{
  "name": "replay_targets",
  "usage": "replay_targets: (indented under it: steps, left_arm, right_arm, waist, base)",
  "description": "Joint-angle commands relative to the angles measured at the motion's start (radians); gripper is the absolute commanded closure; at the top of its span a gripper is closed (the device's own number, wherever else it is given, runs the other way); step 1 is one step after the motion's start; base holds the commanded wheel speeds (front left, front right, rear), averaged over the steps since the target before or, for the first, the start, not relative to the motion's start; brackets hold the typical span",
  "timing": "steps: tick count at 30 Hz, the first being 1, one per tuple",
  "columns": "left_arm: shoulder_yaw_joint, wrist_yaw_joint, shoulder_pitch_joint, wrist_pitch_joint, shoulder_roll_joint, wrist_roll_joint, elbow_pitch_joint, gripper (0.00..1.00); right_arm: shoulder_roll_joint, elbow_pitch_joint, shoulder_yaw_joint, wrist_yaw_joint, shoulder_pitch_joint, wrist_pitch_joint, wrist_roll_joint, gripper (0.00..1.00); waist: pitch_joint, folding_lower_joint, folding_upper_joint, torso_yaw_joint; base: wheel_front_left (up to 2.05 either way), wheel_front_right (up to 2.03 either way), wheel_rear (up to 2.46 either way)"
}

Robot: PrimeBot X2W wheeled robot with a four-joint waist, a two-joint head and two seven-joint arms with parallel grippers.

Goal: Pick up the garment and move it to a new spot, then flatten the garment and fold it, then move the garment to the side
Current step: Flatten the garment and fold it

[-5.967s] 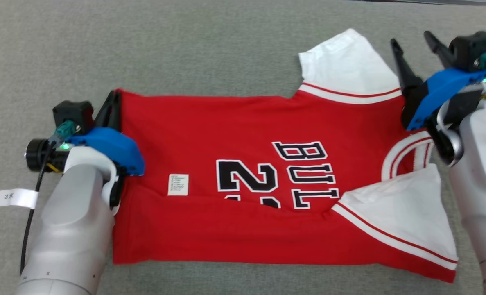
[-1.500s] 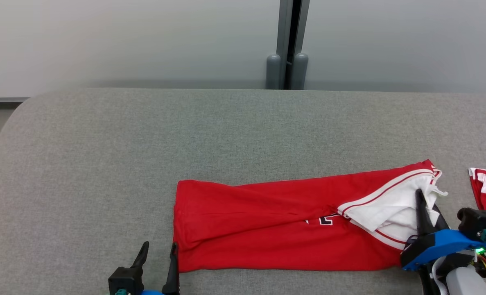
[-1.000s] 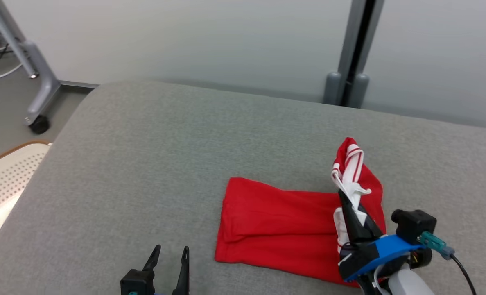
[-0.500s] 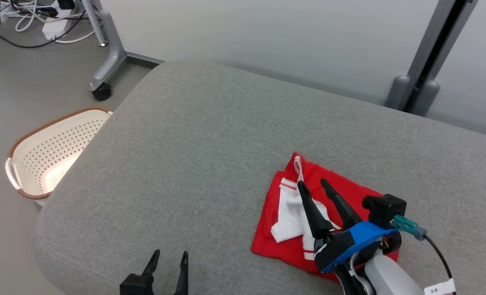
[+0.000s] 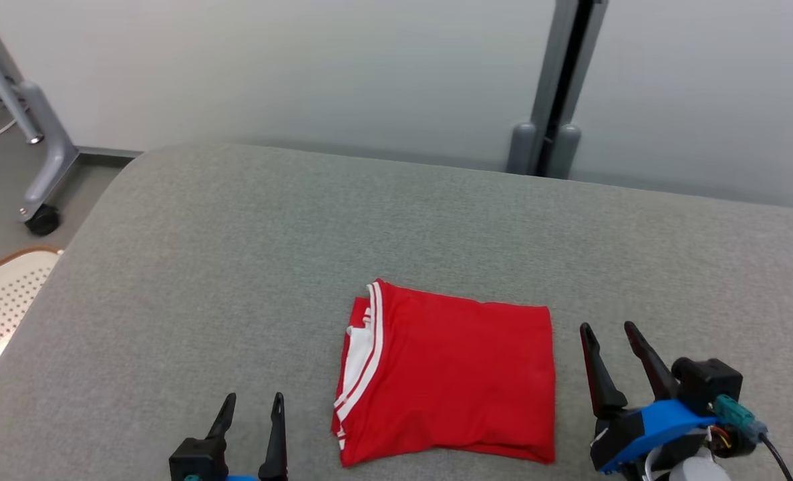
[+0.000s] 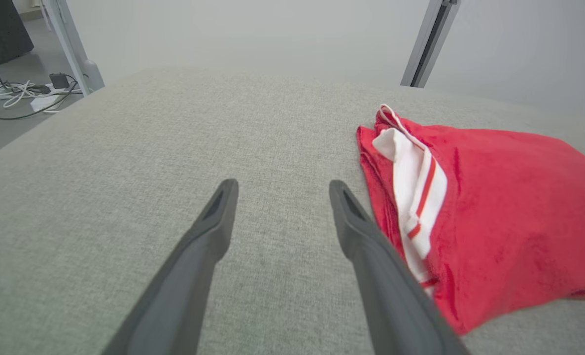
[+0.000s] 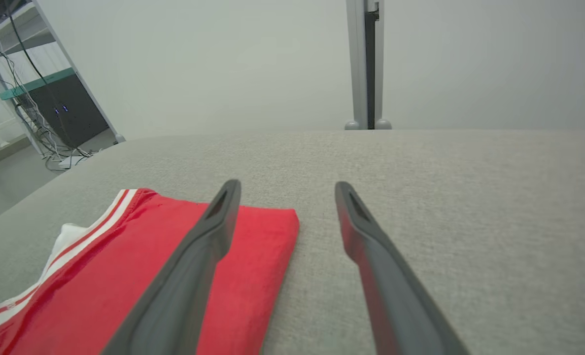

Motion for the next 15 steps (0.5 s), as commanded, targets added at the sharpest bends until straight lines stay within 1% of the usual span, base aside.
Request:
replay_targets:
  steps: [1,7,11,15]
  left_arm:
    - [0.006,0.006,-0.006,-0.004,0.0,0.005,-0.012,0.0]
    - [0.022,0.01,0.021,-0.004,0.0,0.017,-0.041,0.0]
    - [0.023,0.013,0.045,-0.004,0.0,0.02,-0.064,0.0]
    - [0.022,0.005,0.068,-0.004,0.0,0.024,-0.08,0.0]
  right_arm:
    - [-0.002,-0.014,-0.02,0.0,0.028,-0.003,-0.03,0.0]
    - [-0.002,-0.038,-0.077,0.0,0.101,-0.003,-0.112,0.0]
    - [-0.002,-0.043,-0.097,0.0,0.141,-0.003,-0.14,0.0]
    - [-0.002,-0.04,-0.108,0.0,0.171,-0.003,-0.157,0.0]
  waist:
    - [-0.026,0.0,-0.0001,-0.041]
    - [-0.034,0.0,-0.0001,-0.092]
    - [-0.042,0.0,-0.0001,-0.117]
    - [-0.047,0.0,-0.0001,-0.137]
  base:
    - [0.0,0.0,0.0]
    - [0.0,0.0,0.0]
    - [0.0,0.0,0.0]
    - [0.0,0.0,0.0]
